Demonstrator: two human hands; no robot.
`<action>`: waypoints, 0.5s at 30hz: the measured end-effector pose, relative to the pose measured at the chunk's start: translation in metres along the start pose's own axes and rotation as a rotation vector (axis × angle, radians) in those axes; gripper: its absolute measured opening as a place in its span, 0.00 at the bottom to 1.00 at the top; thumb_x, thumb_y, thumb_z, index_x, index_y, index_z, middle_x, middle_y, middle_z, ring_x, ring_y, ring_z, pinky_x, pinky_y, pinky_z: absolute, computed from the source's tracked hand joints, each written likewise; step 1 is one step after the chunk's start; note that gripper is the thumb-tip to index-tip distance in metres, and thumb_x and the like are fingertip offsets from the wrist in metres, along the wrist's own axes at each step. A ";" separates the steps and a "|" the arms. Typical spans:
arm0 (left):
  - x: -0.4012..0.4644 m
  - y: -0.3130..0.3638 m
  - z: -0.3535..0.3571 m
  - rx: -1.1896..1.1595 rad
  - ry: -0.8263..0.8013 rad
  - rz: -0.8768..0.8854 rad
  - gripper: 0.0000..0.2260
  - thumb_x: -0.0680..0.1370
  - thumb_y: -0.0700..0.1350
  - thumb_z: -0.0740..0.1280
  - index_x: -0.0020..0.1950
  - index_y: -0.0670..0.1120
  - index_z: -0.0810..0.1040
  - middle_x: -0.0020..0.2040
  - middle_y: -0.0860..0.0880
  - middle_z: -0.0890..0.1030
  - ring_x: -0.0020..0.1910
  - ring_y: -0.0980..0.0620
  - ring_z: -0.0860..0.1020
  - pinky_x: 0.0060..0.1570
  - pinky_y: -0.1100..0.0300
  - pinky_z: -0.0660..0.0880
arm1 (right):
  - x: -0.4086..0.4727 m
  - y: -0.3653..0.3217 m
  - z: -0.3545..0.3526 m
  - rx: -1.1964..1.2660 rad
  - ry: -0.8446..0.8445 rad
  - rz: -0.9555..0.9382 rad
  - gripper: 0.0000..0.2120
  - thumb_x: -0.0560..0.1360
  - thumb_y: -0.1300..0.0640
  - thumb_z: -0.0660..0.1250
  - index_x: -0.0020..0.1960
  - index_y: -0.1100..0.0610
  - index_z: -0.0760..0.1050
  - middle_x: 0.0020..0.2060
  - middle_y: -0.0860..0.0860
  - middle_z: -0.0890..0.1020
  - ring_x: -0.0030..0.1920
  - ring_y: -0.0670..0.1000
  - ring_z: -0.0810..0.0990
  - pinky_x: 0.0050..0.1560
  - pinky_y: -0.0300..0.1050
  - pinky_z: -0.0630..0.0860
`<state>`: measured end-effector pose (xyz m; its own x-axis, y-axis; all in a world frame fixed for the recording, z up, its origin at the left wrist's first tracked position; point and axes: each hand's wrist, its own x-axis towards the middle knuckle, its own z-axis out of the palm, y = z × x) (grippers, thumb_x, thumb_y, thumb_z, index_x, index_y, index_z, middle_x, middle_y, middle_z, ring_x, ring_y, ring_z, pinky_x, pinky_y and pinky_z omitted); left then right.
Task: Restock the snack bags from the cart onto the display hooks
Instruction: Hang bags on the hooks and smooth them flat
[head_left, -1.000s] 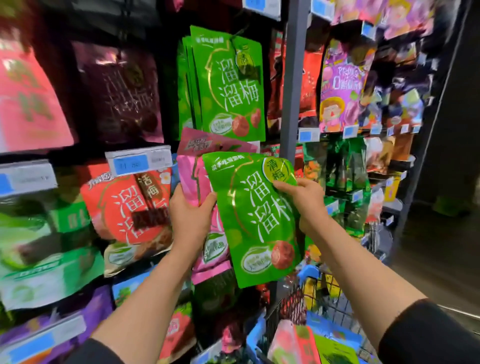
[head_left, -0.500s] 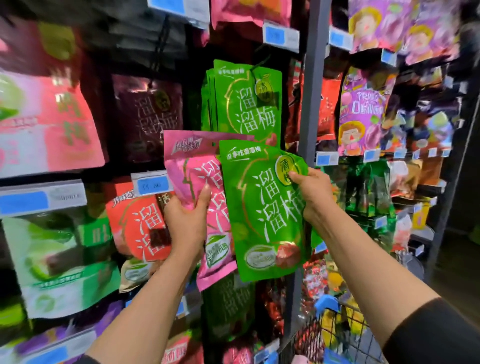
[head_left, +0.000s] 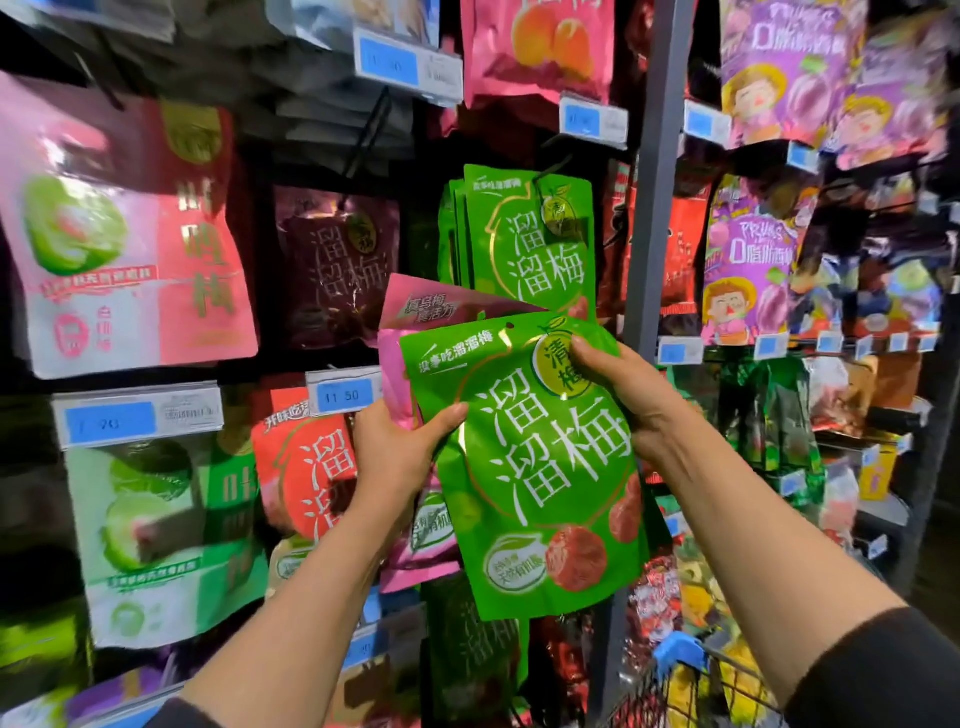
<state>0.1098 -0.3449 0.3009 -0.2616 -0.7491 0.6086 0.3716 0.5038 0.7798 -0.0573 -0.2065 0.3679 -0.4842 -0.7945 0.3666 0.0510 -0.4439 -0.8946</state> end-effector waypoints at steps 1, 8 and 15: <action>0.003 0.002 -0.001 -0.001 -0.008 -0.005 0.17 0.61 0.49 0.80 0.46 0.44 0.84 0.43 0.45 0.86 0.45 0.44 0.84 0.48 0.39 0.80 | 0.001 -0.004 0.003 0.019 -0.004 -0.007 0.06 0.78 0.61 0.63 0.50 0.59 0.79 0.37 0.54 0.85 0.35 0.50 0.84 0.36 0.45 0.82; 0.021 0.016 -0.002 0.034 -0.002 0.027 0.21 0.57 0.59 0.79 0.44 0.50 0.85 0.41 0.48 0.86 0.44 0.45 0.84 0.48 0.40 0.80 | 0.013 -0.015 0.012 -0.360 0.187 -0.348 0.11 0.72 0.71 0.68 0.42 0.55 0.80 0.30 0.45 0.84 0.32 0.44 0.82 0.41 0.42 0.80; 0.039 0.054 -0.014 0.021 0.145 0.173 0.07 0.73 0.42 0.74 0.36 0.49 0.80 0.29 0.57 0.81 0.30 0.63 0.77 0.34 0.63 0.75 | 0.038 -0.055 0.005 -0.054 0.287 -0.470 0.08 0.74 0.71 0.66 0.43 0.59 0.78 0.30 0.47 0.84 0.31 0.44 0.82 0.38 0.40 0.81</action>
<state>0.1325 -0.3533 0.3649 -0.0639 -0.7039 0.7074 0.3811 0.6379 0.6692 -0.0743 -0.2141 0.4324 -0.6634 -0.3677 0.6516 -0.2687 -0.6957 -0.6662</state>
